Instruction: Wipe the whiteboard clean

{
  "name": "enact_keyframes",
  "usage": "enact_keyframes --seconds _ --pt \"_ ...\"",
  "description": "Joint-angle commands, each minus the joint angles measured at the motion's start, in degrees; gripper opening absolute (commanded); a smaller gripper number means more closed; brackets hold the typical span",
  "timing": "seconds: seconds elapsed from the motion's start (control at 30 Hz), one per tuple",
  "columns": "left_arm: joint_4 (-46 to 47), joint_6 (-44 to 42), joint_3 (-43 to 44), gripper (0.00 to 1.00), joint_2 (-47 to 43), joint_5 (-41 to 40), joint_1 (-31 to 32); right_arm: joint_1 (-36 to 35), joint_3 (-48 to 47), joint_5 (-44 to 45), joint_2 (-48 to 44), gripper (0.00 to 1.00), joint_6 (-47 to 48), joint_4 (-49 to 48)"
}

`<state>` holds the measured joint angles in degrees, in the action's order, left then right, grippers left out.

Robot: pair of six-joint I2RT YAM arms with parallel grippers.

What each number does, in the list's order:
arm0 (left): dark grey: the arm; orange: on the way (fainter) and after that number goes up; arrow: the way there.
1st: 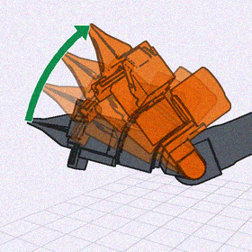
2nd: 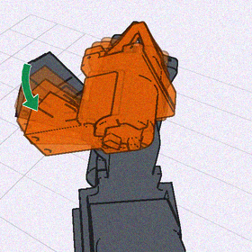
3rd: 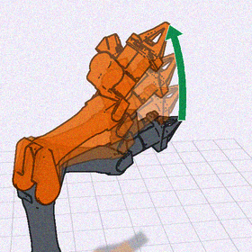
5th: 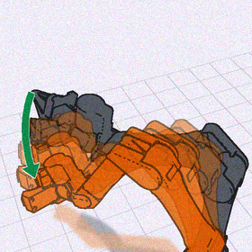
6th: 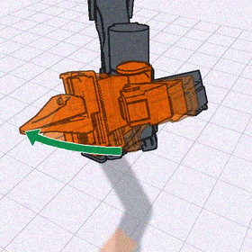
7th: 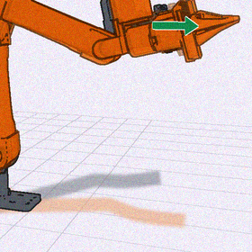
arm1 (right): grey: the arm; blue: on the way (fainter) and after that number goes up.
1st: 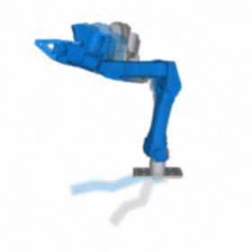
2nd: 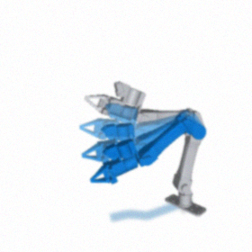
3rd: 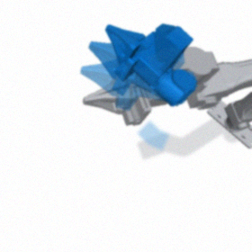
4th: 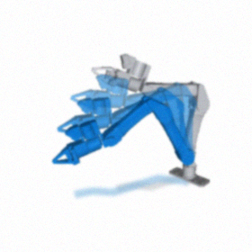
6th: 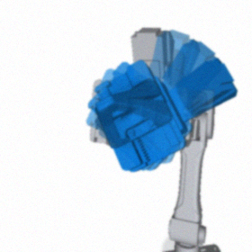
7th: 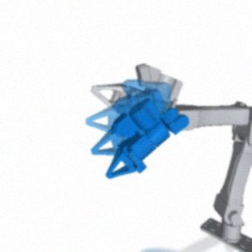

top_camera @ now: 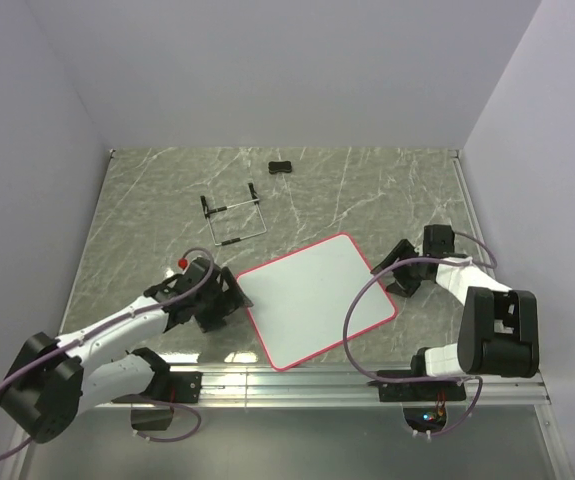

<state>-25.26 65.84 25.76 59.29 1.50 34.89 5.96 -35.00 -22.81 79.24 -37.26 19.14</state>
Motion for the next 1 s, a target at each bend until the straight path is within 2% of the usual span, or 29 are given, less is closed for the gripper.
enact_keyframes --seconds 0.0,0.13,0.23,0.3,0.37,0.47,0.6,0.67,0.83,0.93,0.97 --pt "12.5 3.8 -1.4 0.93 4.0 0.7 0.5 0.5 2.3 0.6 1.4 0.70 -0.9 -3.2" --pt "20.4 5.3 -1.9 0.94 11.9 1.7 0.6 0.3 4.3 -3.4 5.7 0.70 -2.2 -6.7" --pt "24.1 6.3 -2.0 0.93 16.0 4.6 1.1 -1.3 4.9 -4.6 5.2 0.69 -3.5 -6.8" --pt "23.8 6.8 -2.1 0.92 17.0 5.6 1.6 -5.6 4.9 -5.3 5.0 0.69 -5.2 -6.1" --pt "19.5 6.2 -2.0 0.92 14.4 5.3 2.1 -13.5 4.2 -5.4 5.4 0.69 -6.3 -3.8" --pt "14.4 5.0 -3.3 0.93 9.0 5.5 2.7 -20.6 3.0 -5.8 5.2 0.69 -9.0 -1.9" --pt "14.2 2.8 -5.9 0.91 8.1 11.8 2.9 -30.7 5.6 -9.4 3.7 0.69 -13.6 -2.8" --pt "13.2 2.9 -5.7 0.89 9.7 15.0 3.9 -33.3 5.9 -10.8 2.7 0.69 -14.8 -1.9" --pt "11.1 9.9 -2.4 0.88 7.8 16.2 13.4 -39.5 5.8 -12.8 1.6 0.69 -13.9 1.5" --pt "9.4 17.6 -1.0 0.89 5.1 13.2 21.9 -41.5 6.2 -13.6 0.7 0.70 -13.3 2.5" --pt "7.6 19.7 -0.7 0.90 4.4 12.2 26.4 -41.7 6.2 -13.4 0.4 0.69 -13.0 2.7"
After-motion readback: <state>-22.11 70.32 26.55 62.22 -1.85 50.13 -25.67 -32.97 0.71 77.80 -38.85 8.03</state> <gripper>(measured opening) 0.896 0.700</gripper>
